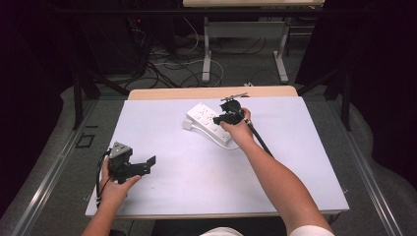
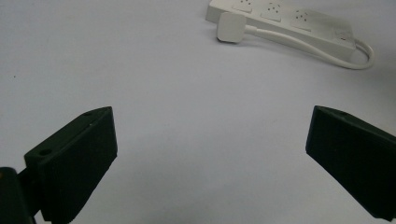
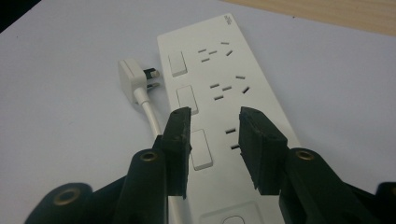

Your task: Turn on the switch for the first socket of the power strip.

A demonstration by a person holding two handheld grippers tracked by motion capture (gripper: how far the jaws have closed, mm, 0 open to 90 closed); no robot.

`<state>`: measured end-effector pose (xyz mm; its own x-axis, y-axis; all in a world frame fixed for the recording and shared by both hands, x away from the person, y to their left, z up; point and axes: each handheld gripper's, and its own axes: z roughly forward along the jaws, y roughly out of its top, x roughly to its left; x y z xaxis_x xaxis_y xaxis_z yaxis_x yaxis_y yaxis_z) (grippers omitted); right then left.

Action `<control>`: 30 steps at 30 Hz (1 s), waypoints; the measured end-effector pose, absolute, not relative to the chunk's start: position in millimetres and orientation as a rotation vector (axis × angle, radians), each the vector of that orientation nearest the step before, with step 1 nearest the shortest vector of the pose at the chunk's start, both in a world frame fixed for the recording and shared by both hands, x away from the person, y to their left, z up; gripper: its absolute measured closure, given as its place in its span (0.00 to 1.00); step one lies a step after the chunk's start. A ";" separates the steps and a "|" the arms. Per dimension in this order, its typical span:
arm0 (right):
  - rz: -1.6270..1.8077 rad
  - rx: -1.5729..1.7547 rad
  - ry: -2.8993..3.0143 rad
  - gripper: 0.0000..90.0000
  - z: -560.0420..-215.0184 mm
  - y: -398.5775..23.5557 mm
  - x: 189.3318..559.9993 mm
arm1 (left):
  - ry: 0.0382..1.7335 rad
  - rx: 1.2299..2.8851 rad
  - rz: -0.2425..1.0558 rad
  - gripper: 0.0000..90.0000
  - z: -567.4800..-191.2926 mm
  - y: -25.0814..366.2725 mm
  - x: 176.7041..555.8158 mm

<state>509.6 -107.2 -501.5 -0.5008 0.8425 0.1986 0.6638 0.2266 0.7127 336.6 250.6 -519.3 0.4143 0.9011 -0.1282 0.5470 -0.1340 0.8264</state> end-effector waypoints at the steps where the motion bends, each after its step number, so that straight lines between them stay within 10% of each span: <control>1: 1.141 1.425 2.274 0.73 -503.1 -107.2 510.5 | 1.249 1.810 0.516 0.02 -519.3 250.7 336.6; 30: 1.066 1.470 2.325 0.90 -525.7 -97.8 516.3 | 1.252 1.817 0.511 0.02 -520.1 251.4 337.0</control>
<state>516.3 -97.8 -525.7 -0.4897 0.8469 0.2073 0.7097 0.2491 0.6589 337.0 251.4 -520.1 0.4158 0.9004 -0.1283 0.5538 -0.1388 0.8210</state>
